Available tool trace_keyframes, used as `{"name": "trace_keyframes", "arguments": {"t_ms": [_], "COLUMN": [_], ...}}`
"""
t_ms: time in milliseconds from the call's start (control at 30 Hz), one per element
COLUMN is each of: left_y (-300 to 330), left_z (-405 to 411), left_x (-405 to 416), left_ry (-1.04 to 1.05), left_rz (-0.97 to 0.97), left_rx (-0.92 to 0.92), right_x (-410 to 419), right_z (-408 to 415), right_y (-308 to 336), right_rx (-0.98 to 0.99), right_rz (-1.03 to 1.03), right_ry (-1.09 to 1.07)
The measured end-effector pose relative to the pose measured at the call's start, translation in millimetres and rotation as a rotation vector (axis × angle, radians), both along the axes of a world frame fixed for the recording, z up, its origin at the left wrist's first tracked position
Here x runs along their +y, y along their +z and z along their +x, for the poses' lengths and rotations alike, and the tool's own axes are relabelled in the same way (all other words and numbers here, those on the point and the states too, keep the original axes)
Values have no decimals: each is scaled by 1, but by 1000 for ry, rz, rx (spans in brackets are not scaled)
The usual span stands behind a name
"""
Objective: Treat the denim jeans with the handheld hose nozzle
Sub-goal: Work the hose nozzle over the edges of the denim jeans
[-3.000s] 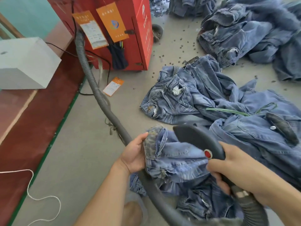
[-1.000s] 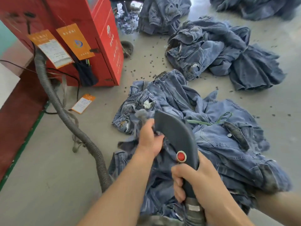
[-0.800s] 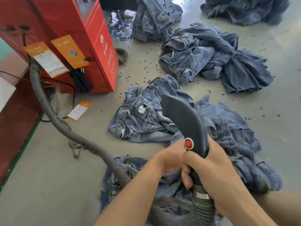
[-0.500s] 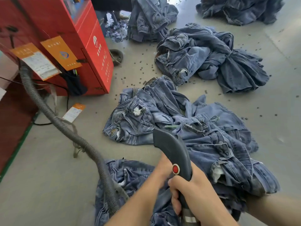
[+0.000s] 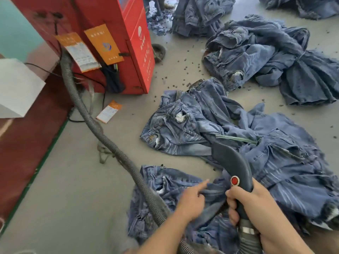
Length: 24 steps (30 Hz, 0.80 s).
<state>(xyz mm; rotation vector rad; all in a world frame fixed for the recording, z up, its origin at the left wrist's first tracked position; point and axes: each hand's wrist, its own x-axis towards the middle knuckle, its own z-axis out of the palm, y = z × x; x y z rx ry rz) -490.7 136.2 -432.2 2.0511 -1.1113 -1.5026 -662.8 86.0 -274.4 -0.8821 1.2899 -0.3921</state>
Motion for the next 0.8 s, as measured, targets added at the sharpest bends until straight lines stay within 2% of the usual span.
{"name": "trace_keyframes", "arguments": {"t_ms": [33, 67, 133, 200, 300, 400, 467, 533, 700, 800], "left_y": [-7, -13, -29, -31, -42, -57, -63, -72, -89, -82], "left_z": [17, 39, 88, 124, 150, 158, 144, 128, 131, 143], "left_x": [15, 26, 62, 99, 123, 98, 72, 54, 57, 63], "left_ry": [44, 13, -144, -258, -125, -69, -17, 133, 531, 789], "left_rz": [65, 218, 568, 809, 901, 824, 594, 425, 329, 287], "left_rx": [-107, -260, -519, -628, -637, -674, -604, -415, -146, 218], "right_x": [4, 12, 29, 50, 75, 86, 84, 78, 59, 54], "right_z": [6, 16, 34, 58, 84, 92, 87, 77, 55, 47], "right_y": [-8, -17, -36, -54, -73, -82, -84, -83, -80, -76], "right_rx": [-9, -20, -30, -37, -52, -56, -42, -35, -35, -64], "right_rz": [29, 63, 165, 305, 457, 440, 405, 391, 362, 353], "right_ry": [-7, -15, -39, -26, 0, -12, -52, -126, -216, -215]}}
